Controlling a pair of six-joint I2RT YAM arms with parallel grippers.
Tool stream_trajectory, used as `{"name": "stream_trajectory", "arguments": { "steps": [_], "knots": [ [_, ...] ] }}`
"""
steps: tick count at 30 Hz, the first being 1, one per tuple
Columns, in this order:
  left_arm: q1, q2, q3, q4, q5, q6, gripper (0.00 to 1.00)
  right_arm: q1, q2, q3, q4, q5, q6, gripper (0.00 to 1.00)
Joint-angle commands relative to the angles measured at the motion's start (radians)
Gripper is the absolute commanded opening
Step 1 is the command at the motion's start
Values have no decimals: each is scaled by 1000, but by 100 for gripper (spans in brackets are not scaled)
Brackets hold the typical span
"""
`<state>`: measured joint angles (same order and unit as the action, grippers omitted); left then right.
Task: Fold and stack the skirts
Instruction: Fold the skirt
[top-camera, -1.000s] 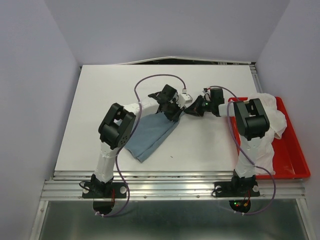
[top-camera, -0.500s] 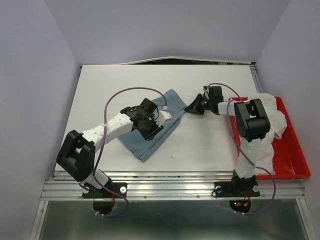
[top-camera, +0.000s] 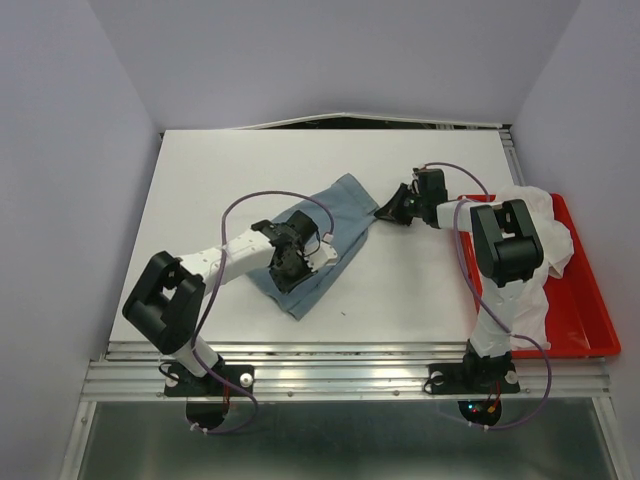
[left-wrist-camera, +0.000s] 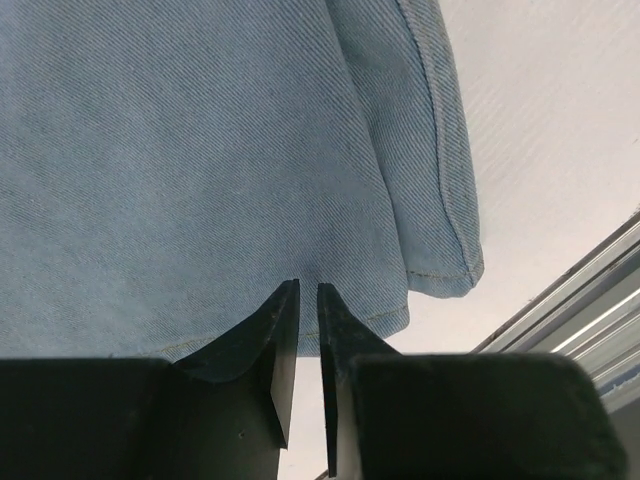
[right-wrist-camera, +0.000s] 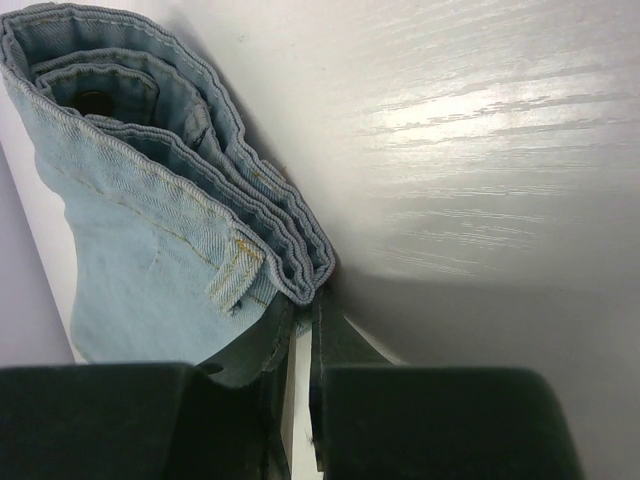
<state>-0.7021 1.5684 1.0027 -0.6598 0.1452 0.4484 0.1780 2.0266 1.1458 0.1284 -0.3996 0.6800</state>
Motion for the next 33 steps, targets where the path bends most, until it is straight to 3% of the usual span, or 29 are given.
{"name": "stream_trajectory", "arguments": {
  "steps": [1, 10, 24, 27, 32, 33],
  "knots": [
    [-26, -16, 10, -41, 16, 36, 25, -12, 26, -6, -113, 191, -48, 1],
    [-100, -8, 25, -75, 24, 35, 37, -12, 35, 0, -121, 182, -48, 1],
    [-126, 71, -3, 6, -70, -31, 41, -12, 37, 0, -124, 173, -50, 1],
    [-128, 73, -6, 11, -79, -30, 32, -12, 37, -3, -124, 173, -50, 1],
    [-126, 27, 2, -27, -91, -20, 0, -12, 34, -8, -125, 170, -54, 1],
    [-126, 12, 10, -44, -94, -20, 0, -12, 34, -8, -125, 168, -54, 1]
  ]
}}
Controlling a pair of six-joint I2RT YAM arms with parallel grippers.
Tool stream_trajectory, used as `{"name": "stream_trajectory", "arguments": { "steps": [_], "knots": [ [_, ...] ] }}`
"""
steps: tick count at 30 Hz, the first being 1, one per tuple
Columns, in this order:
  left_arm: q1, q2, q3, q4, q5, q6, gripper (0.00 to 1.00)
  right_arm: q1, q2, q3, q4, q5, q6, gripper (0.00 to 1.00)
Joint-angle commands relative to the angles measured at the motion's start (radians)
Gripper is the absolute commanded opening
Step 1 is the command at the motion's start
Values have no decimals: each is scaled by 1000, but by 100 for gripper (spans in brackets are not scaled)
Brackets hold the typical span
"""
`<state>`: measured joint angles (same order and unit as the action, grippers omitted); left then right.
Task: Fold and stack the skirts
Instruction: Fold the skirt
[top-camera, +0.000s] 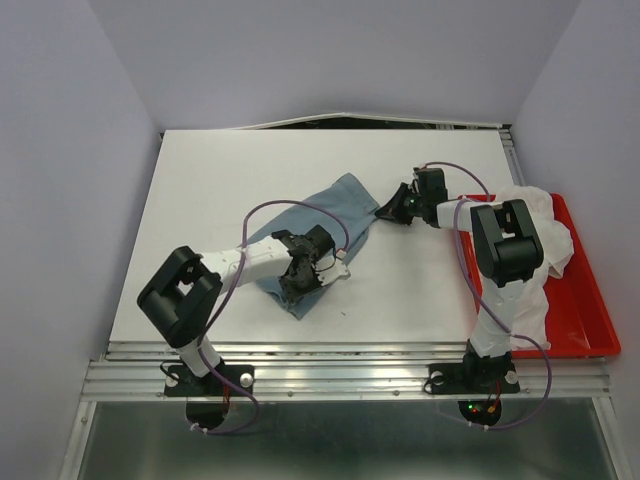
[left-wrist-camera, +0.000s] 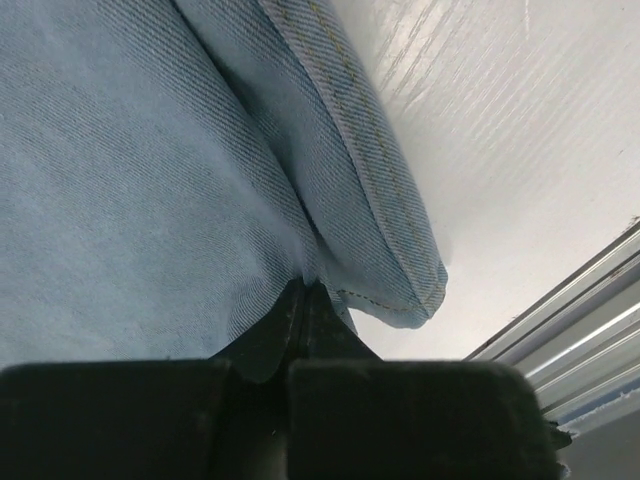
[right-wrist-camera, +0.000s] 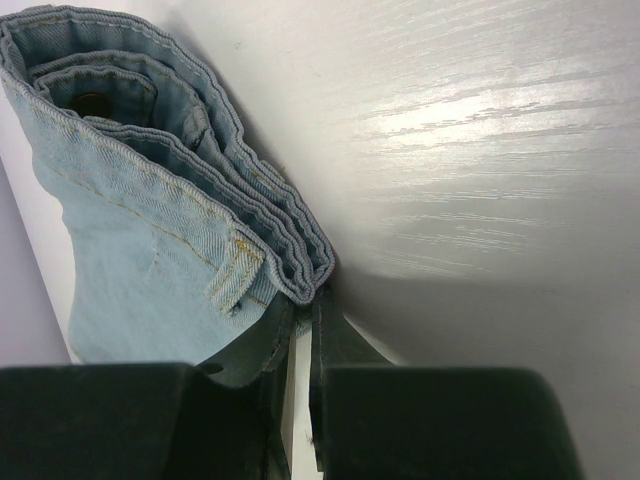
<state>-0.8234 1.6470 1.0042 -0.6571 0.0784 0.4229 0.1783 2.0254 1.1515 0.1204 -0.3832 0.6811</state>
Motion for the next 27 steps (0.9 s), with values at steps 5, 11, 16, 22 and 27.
{"name": "stream_trajectory", "arguments": {
  "steps": [5, 11, 16, 22, 27],
  "knots": [
    [-5, -142, 120, -216, -3, -3, 0, -13, 35, -15, -117, 149, -51, 1],
    [-5, -142, 287, -369, 116, 1, 0, -13, 24, -21, -116, 147, -48, 1],
    [-25, -92, 303, -380, 192, 10, 0, -13, 19, -24, -116, 152, -45, 1],
    [-49, 34, 261, -262, 295, 45, 4, -13, 24, -27, -116, 162, -45, 1],
    [-66, 118, 267, -159, 400, 22, 5, -13, 36, -21, -117, 168, -48, 1]
  ]
}}
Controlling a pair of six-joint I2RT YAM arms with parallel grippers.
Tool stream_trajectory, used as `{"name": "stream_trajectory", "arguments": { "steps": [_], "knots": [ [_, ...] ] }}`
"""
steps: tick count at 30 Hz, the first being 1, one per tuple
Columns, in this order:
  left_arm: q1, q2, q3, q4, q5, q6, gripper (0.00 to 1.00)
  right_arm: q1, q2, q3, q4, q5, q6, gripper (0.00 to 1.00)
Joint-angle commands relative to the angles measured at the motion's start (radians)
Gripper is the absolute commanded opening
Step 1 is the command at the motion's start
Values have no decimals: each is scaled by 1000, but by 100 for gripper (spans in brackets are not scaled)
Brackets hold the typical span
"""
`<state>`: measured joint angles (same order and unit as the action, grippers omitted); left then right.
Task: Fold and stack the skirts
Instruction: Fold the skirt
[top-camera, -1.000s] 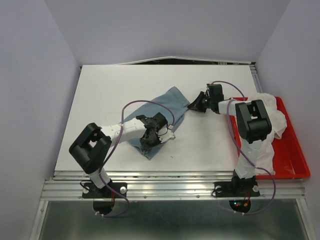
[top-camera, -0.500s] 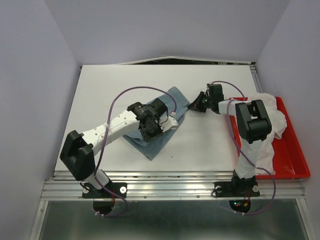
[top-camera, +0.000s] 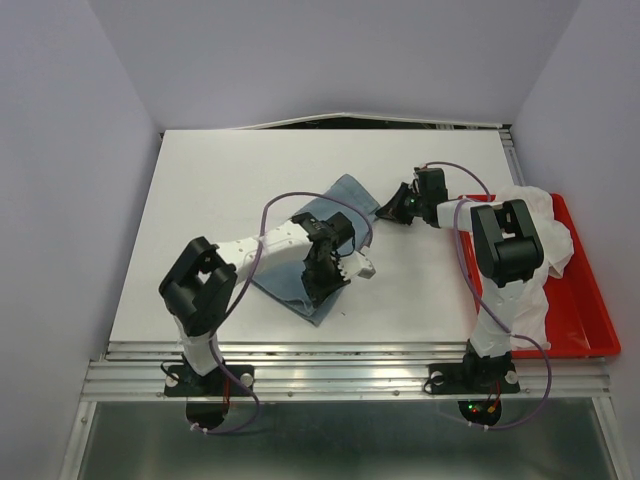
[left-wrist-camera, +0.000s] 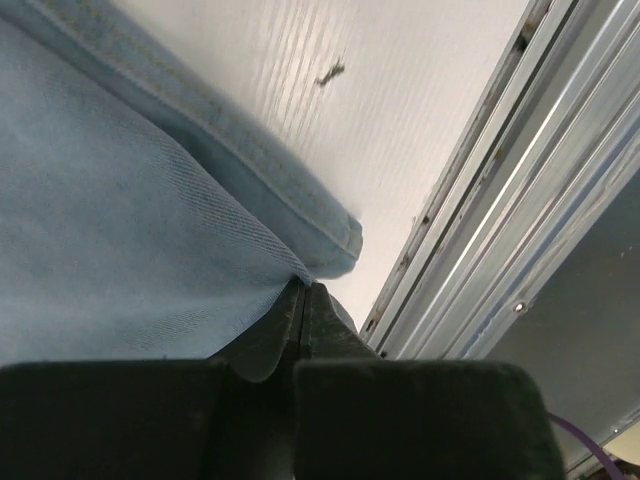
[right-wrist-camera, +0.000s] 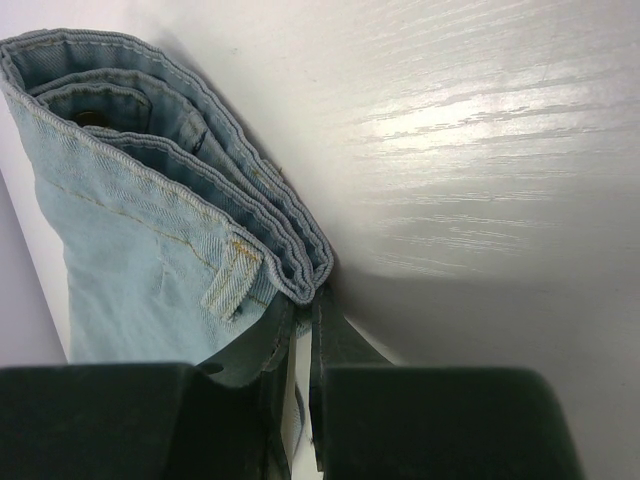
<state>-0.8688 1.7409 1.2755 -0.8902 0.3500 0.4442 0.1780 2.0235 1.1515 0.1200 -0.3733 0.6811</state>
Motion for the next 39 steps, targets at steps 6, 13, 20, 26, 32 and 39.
{"name": "stream_trajectory", "arguments": {
  "steps": [6, 13, 20, 26, 32, 39],
  "knots": [
    [-48, 98, -73, 203, 132, -39, 11, -12, 47, -21, -115, 159, -48, 1],
    [-52, 31, -183, 218, 63, -2, 42, -12, 53, -10, -117, 143, -80, 1],
    [-24, -279, -74, 177, 4, -39, 59, -12, 66, 7, -149, 122, -109, 1],
    [169, -317, -152, 215, -60, -30, 57, -21, 63, 11, -174, 126, -137, 1],
    [407, -128, -229, 273, -57, -13, 49, -41, 37, -22, -207, 117, -184, 1],
    [553, 80, -119, 333, -178, 59, 46, -41, -81, -107, -342, 64, -328, 1]
  ]
}}
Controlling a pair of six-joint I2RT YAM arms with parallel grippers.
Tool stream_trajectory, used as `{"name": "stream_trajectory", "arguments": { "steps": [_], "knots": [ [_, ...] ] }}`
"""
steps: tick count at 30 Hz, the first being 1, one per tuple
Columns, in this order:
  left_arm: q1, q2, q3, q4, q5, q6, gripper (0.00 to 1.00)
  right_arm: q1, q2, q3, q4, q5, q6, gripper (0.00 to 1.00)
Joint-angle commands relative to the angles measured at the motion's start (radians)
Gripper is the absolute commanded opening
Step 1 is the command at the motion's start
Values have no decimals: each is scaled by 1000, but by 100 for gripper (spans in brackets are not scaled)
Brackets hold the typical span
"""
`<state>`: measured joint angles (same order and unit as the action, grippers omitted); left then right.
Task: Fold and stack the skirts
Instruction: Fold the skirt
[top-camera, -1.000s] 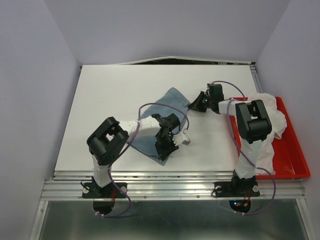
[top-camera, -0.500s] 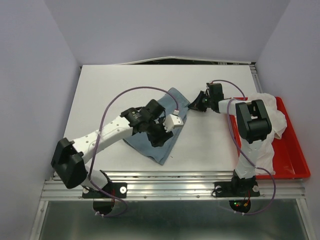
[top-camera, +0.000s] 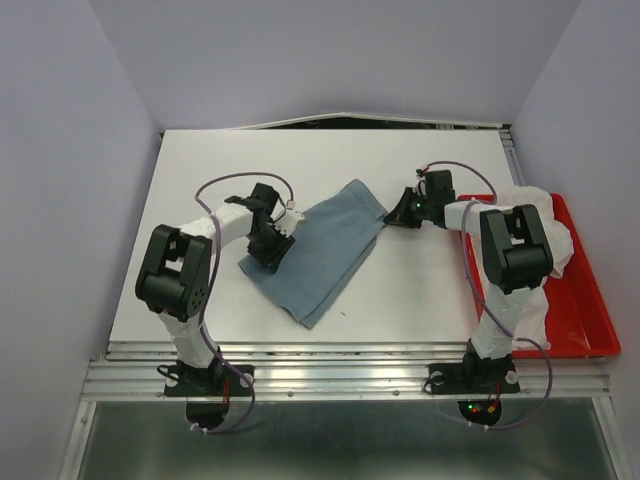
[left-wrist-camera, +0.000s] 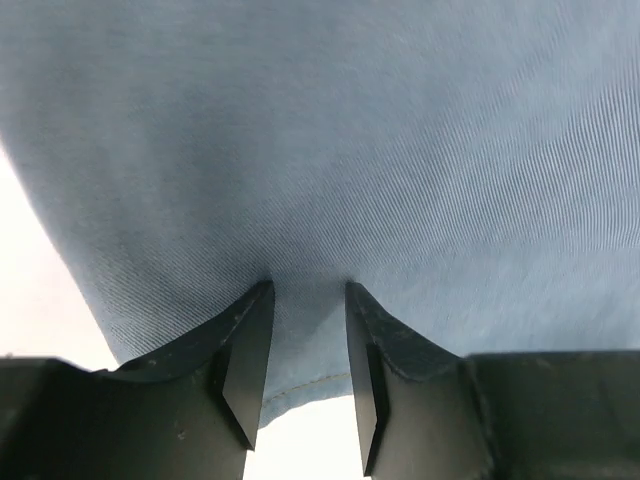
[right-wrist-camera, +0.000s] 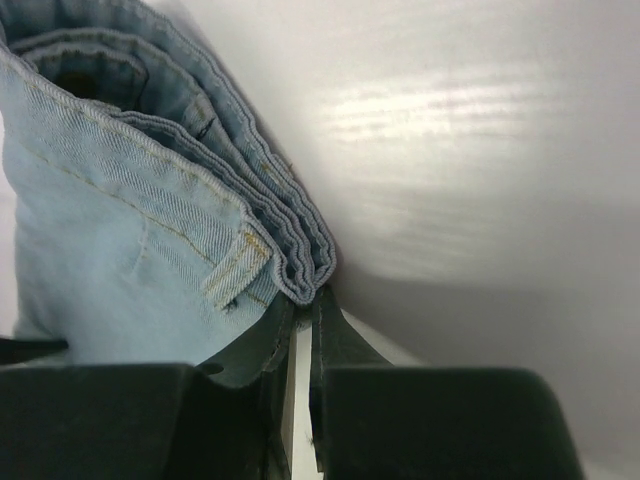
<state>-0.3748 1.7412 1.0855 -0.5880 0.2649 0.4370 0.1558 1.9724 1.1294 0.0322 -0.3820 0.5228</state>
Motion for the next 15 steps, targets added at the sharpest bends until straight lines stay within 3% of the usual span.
{"name": "stream_trajectory", "arguments": {
  "steps": [1, 4, 5, 8, 12, 15],
  "knots": [
    [76, 110, 103, 43, -143, 78, 46, -19, -41, -92, -280, 52, -190, 1],
    [138, 269, 301, 48, -232, 137, 46, -19, -90, -137, -386, -40, -288, 1],
    [154, 340, 363, 40, -228, 153, 46, -19, -110, -154, -393, -55, -323, 11],
    [178, 402, 604, -35, -153, 201, 52, -28, -150, -113, -495, -26, -392, 70],
    [175, 324, 675, -81, -18, 218, 54, -38, -268, -42, -561, -58, -460, 82],
    [172, 209, 642, -41, 29, 174, 54, -38, -340, 55, -542, -109, -465, 87]
  ]
}}
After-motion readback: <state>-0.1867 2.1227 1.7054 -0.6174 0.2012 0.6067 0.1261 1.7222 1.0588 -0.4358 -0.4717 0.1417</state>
